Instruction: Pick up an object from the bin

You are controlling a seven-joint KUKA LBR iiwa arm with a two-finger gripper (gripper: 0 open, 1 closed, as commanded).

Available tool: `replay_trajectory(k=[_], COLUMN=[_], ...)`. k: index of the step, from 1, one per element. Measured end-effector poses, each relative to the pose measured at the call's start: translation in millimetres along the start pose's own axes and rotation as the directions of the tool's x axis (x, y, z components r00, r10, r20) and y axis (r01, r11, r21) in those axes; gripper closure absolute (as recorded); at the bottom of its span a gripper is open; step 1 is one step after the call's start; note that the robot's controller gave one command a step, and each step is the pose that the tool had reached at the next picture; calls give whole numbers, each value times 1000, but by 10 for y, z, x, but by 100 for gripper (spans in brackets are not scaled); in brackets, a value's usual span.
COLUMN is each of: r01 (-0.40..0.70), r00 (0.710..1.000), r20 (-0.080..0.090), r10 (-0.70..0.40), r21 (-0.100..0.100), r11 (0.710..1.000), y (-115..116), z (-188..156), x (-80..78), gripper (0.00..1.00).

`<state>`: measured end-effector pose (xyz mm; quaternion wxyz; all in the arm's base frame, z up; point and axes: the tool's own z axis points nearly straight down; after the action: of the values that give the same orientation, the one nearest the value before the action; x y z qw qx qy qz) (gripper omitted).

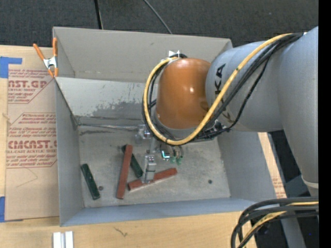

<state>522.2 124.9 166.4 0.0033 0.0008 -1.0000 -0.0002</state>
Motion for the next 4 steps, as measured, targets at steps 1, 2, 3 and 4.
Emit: replay_trajectory(k=[1, 2, 3, 4], r01=[-1, 97, 153, 165], r00=[1000, 995, 988, 986], r20=[7, 11, 11, 24], r10=[1, -97, -153, -165], r21=[-1, 0, 1, -2], r11=[1000, 995, 988, 986], y=[-5, -144, -58, 71], z=[-36, 332, 854, 1297], x=[-20, 125, 204, 32], gripper=[0, 0, 0, 100])
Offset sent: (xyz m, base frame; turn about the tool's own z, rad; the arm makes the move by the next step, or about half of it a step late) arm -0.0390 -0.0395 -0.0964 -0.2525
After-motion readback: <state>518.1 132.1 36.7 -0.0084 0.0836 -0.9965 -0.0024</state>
